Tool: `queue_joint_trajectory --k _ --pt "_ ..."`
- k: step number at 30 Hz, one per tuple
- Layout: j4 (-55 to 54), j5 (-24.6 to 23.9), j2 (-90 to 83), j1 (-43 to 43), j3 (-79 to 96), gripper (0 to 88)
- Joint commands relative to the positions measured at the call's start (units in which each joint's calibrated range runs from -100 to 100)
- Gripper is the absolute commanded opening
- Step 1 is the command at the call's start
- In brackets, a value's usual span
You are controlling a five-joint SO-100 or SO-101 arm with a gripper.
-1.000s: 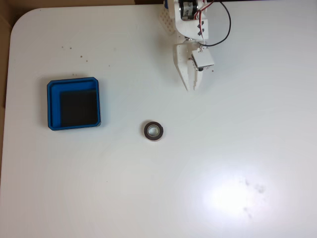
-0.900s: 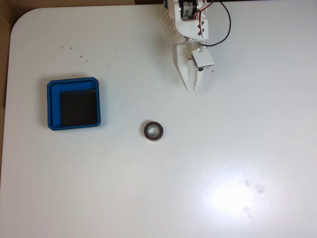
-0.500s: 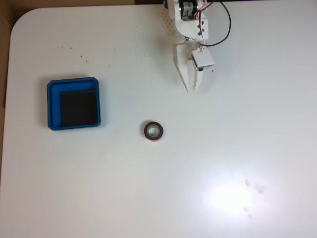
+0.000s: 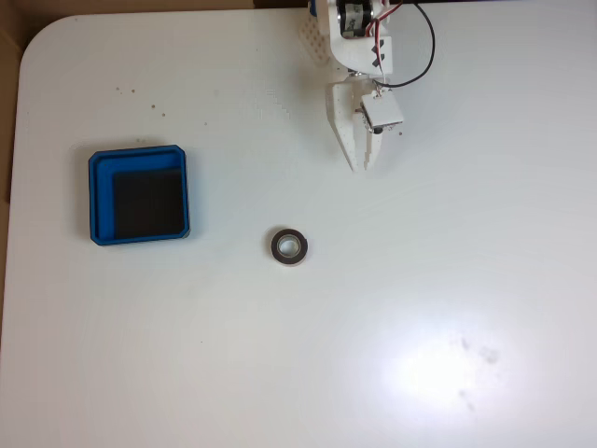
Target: Pick the red roll and drop it in the blue box
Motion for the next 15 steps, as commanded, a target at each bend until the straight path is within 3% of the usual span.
queue_joint_trajectory --k 1,12,15 --pt "-0.7 0.2 -0.3 -0.2 0.0 0.7" --pt "-0.6 -0.1 -0.2 1.2 0.0 0.7" --pt "-0.6 0.1 -0.2 5.5 0.0 0.7"
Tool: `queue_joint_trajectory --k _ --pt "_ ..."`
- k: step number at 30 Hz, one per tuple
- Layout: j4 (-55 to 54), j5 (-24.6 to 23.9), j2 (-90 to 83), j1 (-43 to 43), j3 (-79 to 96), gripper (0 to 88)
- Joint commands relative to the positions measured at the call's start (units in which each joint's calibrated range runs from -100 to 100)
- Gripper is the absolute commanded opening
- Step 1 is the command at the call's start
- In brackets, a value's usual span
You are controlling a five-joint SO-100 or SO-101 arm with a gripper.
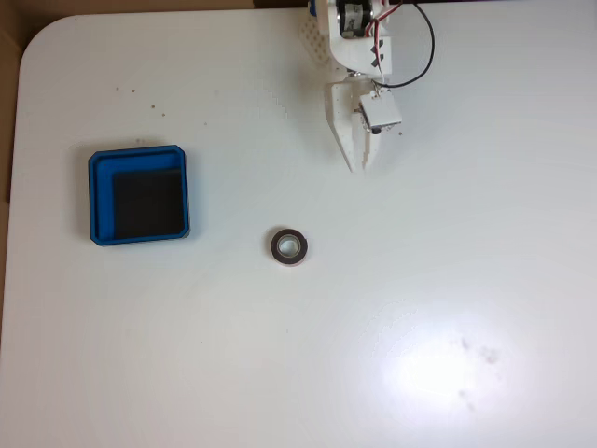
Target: Pick the red roll and drop it in the blue box
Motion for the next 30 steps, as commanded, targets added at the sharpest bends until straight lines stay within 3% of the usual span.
queue_joint_trajectory --k 1,10,22,30 --pt "-0.6 0.2 -0.2 5.2 0.0 0.7" --pt "-0.6 -0.1 -0.2 19.6 0.1 0.7" --pt "-1.3 0.2 0.6 19.7 -2.2 0.7" --pt "-1.1 0.3 20.6 16.0 -25.4 0.7"
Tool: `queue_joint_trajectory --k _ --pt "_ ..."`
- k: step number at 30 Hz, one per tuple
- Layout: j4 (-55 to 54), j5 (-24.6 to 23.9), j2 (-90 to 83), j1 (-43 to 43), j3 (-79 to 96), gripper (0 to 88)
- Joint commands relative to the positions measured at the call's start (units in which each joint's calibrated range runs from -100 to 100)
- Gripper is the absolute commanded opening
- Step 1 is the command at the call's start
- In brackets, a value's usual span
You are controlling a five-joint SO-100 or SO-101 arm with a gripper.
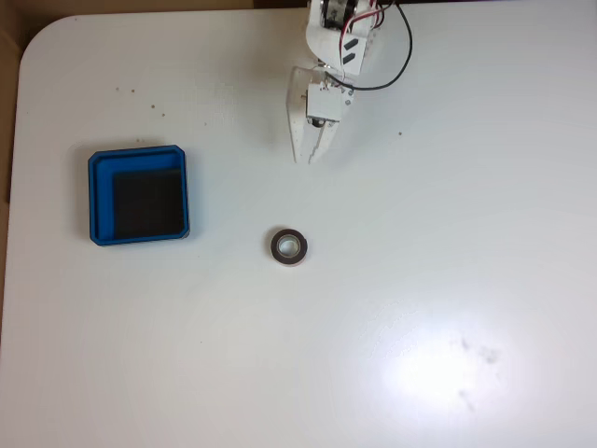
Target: Pick the red roll and drop it in the blue box
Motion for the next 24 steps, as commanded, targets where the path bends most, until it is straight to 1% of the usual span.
queue_joint_trajectory --k 1,5,12,21,24 --pt "-1.1 0.3 13.0 -3.9 -15.2 0.7" --pt "-0.6 -0.1 26.9 -7.2 -28.4 0.7" --pt "1.0 -0.2 46.3 -8.3 -43.4 0.7" --pt "17.0 -0.4 66.4 -8.4 -64.5 0.8" --pt "20.2 -0.5 73.2 -8.3 -70.6 1.1"
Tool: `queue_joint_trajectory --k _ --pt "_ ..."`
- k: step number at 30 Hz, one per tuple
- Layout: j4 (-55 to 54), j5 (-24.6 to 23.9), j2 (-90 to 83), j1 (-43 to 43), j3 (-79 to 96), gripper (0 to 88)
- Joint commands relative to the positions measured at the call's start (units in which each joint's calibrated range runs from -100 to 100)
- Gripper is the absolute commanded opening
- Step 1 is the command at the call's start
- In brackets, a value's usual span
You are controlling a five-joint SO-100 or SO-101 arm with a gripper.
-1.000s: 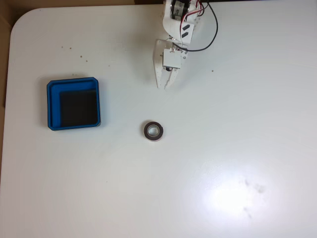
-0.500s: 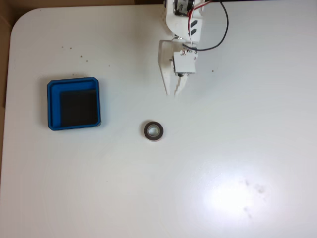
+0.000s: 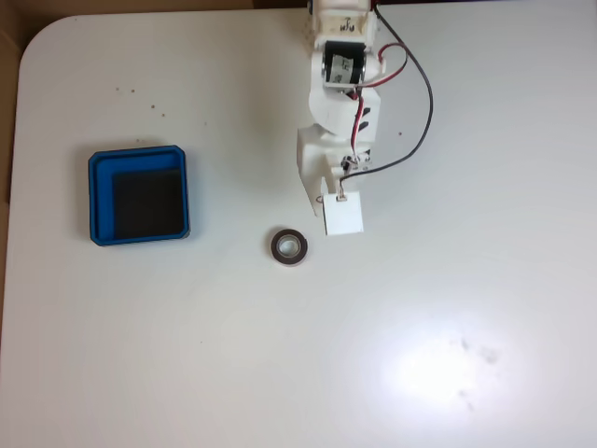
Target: Pick the red roll and drop it in the blue box
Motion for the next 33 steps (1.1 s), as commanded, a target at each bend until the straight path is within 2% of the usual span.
queue_joint_trajectory --k 1,4,11,15,24,29,33 --pt "3.6 -0.3 6.9 0.6 -9.8 1.1" --pt "3.7 -1.1 12.7 0.7 -13.3 1.1" --pt "3.7 -11.2 25.2 0.8 -23.3 1.1" --pt "3.7 -14.4 30.6 1.6 -28.4 1.1" --pt "4.1 -16.3 33.7 5.1 -31.6 1.2" --pt "8.5 -16.4 33.7 5.3 -31.7 1.6" --pt "9.9 -16.5 33.7 5.3 -31.7 8.4"
